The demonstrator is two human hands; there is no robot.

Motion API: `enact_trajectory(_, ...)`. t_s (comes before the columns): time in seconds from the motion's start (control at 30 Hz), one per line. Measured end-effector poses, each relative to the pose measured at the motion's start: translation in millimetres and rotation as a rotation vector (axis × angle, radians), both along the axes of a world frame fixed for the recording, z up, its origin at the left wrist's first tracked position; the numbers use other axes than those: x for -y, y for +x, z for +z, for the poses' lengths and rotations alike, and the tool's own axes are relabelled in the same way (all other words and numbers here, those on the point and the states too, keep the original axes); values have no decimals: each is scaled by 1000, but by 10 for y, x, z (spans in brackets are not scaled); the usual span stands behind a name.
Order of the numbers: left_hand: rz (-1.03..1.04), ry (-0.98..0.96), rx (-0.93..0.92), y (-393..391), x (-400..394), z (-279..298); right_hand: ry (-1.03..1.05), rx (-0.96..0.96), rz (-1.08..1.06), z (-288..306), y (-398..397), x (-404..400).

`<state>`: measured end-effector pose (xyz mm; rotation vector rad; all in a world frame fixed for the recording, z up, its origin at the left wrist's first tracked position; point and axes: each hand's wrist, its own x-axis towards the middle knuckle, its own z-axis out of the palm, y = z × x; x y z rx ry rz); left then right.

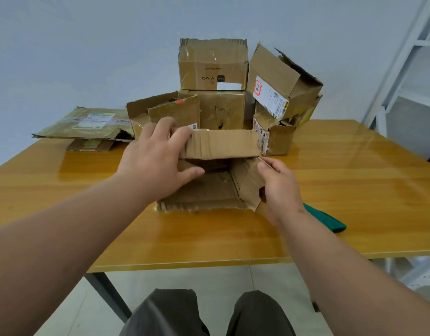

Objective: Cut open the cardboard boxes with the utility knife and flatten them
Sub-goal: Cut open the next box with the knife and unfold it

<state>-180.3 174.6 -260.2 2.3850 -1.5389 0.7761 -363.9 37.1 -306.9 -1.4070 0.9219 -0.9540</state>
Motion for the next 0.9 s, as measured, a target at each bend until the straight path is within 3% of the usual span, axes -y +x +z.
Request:
enact_trajectory(0.2, 167, -164, -190, -43, 162, -200, -3, 9, 64, 56, 42, -109)
enact_trajectory(0.33, 167, -201, -155, 48, 218, -214, -42, -25, 72, 64, 17, -157)
enact_trajectory(0.43, 132, -162, -154, 125, 239, -165, -71, -67, 90, 82, -2, -161)
enact_trajectory(0.73, -110, 31, -458, 227, 78, 113, 41, 21, 70, 99, 17, -54)
enact_trajectory(0.9, -105, 101, -541, 253, 10, 152, 59, 45, 68, 115, 39, -59)
